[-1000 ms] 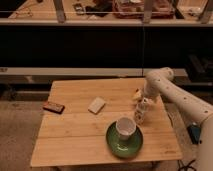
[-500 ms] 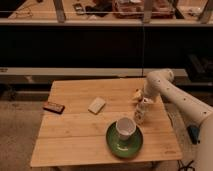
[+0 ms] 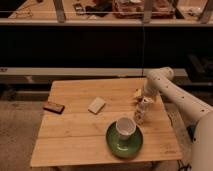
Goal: Place the pepper in the ceramic cup
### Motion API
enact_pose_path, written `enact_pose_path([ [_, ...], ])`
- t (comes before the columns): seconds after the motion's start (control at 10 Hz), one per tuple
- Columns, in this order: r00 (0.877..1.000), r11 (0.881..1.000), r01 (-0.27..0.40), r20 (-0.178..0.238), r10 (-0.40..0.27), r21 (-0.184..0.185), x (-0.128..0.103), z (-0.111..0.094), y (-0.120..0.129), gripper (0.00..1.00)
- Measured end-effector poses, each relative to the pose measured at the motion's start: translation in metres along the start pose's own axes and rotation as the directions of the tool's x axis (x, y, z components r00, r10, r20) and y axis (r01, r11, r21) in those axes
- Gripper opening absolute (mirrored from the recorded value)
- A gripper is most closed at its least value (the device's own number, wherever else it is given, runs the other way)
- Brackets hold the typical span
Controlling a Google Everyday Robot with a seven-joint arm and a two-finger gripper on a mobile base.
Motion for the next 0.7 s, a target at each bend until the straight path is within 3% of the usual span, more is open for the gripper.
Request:
enact_pose_path([
  [0.7,1.000,0.999,0.027,-0.004,-0.027,-0.028,0.026,-0.010,-0.006,0.80],
])
